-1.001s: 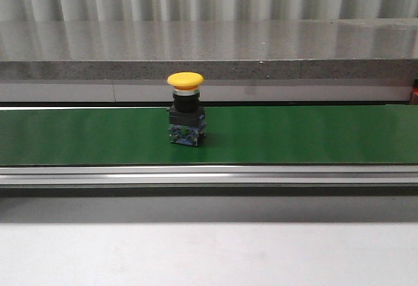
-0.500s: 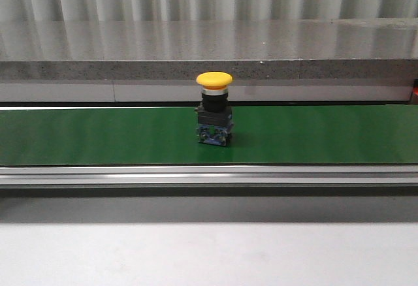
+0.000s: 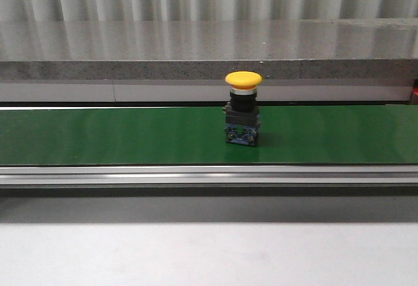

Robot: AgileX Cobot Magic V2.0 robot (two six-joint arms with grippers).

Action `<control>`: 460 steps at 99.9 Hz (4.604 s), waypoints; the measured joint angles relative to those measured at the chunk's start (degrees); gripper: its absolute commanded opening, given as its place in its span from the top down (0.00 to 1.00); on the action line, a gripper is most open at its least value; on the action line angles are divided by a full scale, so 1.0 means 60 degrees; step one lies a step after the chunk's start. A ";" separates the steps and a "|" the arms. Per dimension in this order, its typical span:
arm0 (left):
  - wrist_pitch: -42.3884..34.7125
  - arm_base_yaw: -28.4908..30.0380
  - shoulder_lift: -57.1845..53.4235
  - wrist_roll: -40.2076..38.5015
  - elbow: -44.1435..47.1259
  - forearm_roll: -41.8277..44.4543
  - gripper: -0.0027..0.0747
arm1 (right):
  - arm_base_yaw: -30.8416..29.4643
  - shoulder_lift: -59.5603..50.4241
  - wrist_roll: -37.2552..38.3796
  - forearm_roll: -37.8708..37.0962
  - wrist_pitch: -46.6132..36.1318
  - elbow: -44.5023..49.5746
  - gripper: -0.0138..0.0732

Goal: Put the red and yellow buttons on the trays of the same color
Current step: 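Carry the red button into the red tray and open the right gripper, then lower the right gripper and grasp the yellow button at the belt end, then move the yellow button into the yellow tray and open the right gripper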

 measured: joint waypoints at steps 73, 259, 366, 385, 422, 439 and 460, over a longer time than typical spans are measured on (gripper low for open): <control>0.0000 0.0000 0.0000 0.0000 0.0000 0.0000 0.99 | 0.0023 0.0665 0.0000 0.0051 0.0175 -0.0279 0.32; 0.0017 0.0000 0.0000 0.0000 0.0000 0.0000 0.99 | 0.5367 -0.6486 -0.2835 0.0033 0.4055 0.3744 0.22; 0.0017 0.0000 0.0000 0.0000 0.0000 0.0000 0.99 | 0.5472 -0.3989 -0.3352 0.0835 0.2216 0.3760 0.53; 0.0017 0.0000 0.0000 0.0000 0.0000 0.0000 0.99 | 0.5472 -0.3968 -0.2955 0.0853 0.2235 0.3760 0.67; 0.0017 0.0000 0.0000 0.0000 0.0000 0.0000 0.99 | 0.4556 -0.4809 -0.1691 0.0400 0.2919 0.3760 0.67; 0.0017 0.0000 0.0000 0.0000 0.0000 0.0000 0.99 | 0.3546 -0.5626 -0.0452 -0.0360 0.3339 0.3760 0.67; 0.0017 0.0000 0.0000 0.0000 0.0000 0.0000 0.99 | 0.2343 -0.6432 0.0288 -0.1071 0.3498 0.4334 0.68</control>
